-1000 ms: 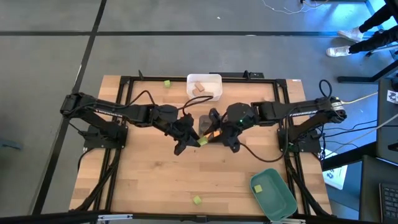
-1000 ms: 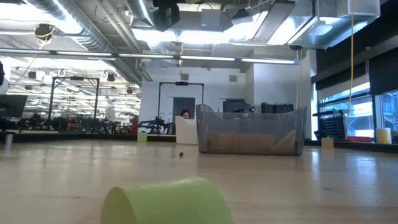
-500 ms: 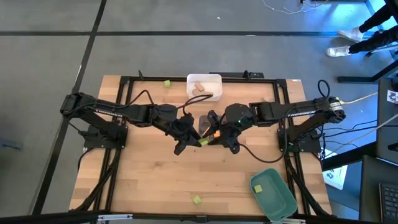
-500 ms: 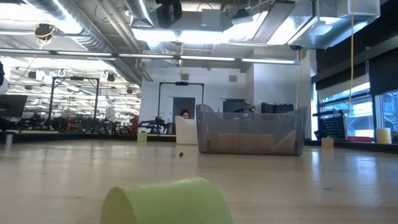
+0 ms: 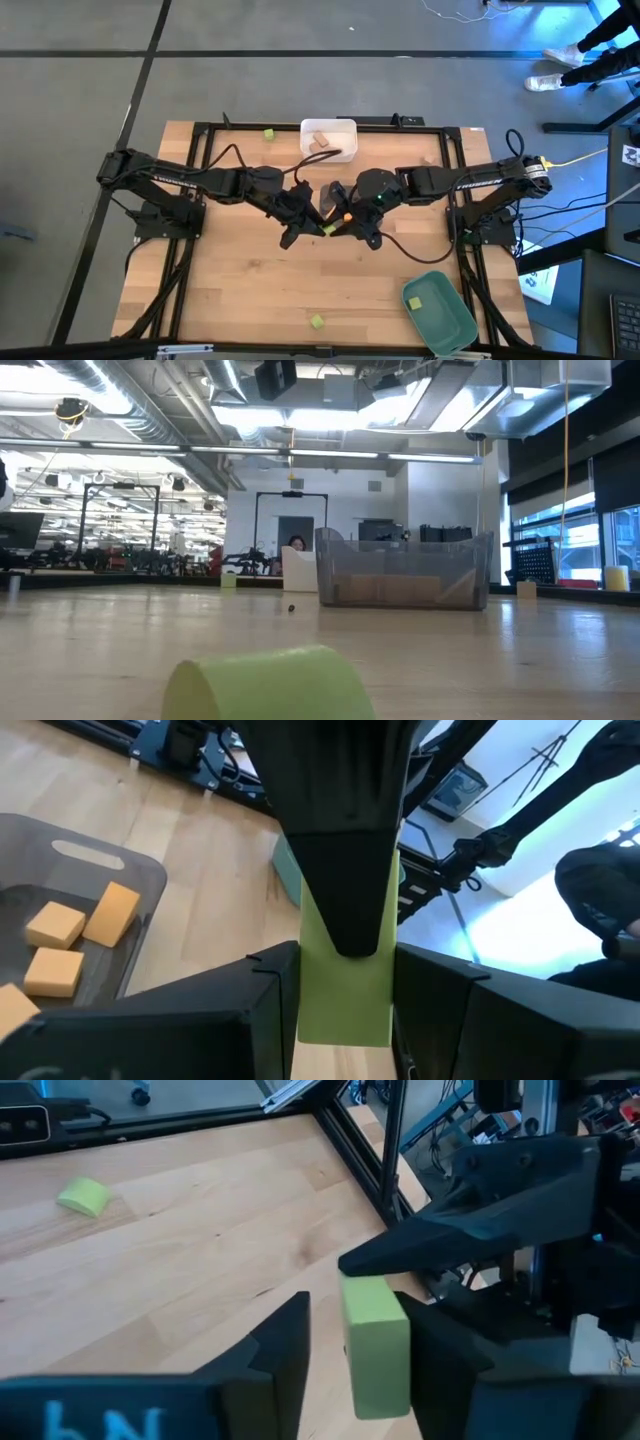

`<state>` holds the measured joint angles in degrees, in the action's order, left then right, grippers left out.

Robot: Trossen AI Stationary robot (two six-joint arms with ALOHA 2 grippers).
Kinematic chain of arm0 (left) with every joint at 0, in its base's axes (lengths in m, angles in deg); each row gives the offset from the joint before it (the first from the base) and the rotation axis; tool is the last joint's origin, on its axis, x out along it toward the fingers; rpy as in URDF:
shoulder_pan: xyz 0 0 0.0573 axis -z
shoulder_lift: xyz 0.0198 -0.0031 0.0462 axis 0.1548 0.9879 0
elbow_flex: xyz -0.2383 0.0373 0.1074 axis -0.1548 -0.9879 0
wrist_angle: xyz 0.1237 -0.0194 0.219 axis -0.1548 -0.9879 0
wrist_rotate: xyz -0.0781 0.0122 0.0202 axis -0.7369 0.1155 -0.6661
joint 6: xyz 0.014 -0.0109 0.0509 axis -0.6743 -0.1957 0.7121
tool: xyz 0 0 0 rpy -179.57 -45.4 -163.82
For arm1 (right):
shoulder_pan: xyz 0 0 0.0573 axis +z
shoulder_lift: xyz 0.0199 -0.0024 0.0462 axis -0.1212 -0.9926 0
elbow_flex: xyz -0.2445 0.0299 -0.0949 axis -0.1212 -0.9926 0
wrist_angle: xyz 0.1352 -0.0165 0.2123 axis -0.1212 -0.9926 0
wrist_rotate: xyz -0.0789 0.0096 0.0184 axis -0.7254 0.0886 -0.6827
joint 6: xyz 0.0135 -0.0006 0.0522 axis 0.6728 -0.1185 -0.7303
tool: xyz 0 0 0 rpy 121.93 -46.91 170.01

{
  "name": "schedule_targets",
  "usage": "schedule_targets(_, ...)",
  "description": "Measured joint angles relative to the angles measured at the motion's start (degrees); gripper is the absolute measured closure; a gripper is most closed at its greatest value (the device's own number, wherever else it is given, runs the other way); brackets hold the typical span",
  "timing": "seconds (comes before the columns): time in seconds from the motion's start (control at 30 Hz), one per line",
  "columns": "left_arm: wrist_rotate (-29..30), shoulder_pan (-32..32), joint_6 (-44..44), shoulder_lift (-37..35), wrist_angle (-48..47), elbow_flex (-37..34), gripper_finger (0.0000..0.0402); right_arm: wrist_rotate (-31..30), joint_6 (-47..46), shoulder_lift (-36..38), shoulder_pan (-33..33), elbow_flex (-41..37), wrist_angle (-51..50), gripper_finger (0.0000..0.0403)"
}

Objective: Sort & place blocks by color
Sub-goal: Put the green block into the green bin

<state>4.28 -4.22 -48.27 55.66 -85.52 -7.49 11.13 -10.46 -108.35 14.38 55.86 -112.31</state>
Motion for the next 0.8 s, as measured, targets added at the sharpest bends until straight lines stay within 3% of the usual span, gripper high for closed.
schedule_targets(0.27,-0.3,0.0,-0.1,0.0,0.0,0.0,0.0299,-0.3,0.9,0.0,0.0,0.0,0.6,0.0342)
schedule_targets(0.5,-0.2,0.0,-0.9,0.0,-0.1,0.0,0.0299,-0.1,0.8,0.0,0.0,0.0,0.6,0.0345)
schedule_targets(0.8,5.1,-0.1,1.4,0.0,-3.1,0.0,0.0223,-4.9,-1.5,0.6,0.0,0.0,-1.2,0.0345)
